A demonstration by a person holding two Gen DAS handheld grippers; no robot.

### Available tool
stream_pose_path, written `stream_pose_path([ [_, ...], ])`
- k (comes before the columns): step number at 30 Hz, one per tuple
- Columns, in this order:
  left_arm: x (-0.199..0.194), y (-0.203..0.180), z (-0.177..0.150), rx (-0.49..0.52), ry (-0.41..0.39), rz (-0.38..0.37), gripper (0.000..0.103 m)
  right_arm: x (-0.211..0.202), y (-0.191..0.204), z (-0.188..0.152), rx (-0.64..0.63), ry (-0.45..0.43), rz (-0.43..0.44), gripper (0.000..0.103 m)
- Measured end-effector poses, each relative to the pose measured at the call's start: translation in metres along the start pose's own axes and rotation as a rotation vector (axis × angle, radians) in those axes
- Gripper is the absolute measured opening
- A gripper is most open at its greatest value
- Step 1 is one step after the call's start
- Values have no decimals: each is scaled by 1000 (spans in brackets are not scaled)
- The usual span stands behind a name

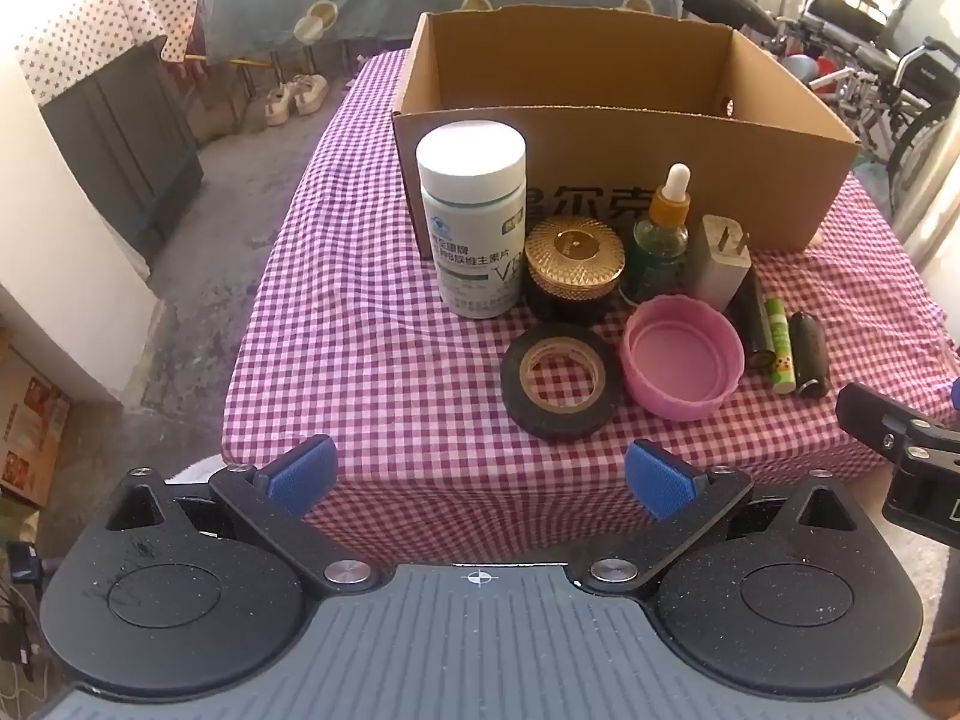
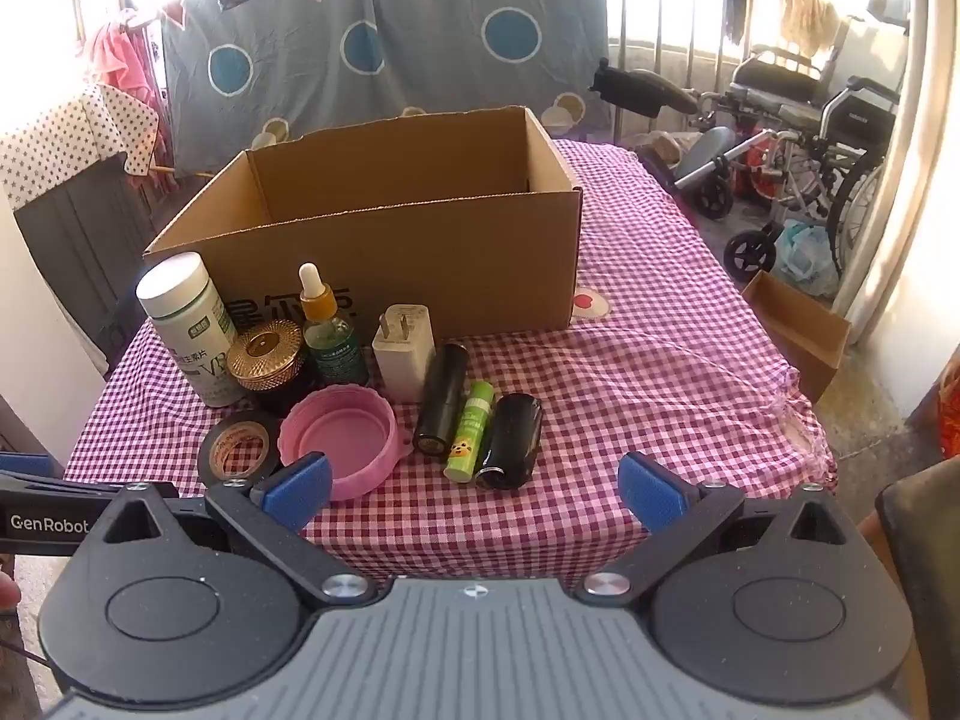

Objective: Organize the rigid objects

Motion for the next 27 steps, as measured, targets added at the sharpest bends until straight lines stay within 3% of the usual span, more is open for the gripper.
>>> stream_pose_path([
  [27,-1,4,2,-4,14,10,103,4,1,-2,-8,20,4,103],
])
Point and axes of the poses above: each gripper's, at about its wrist camera, not at the fingertips, and x roughly the way its jaws point, y to its left, z to its top, the point moved 8 cm from there along x, roughly the way its jaws point, and after that the axes turned 7 degrees about -x, right-handed, at the moved point
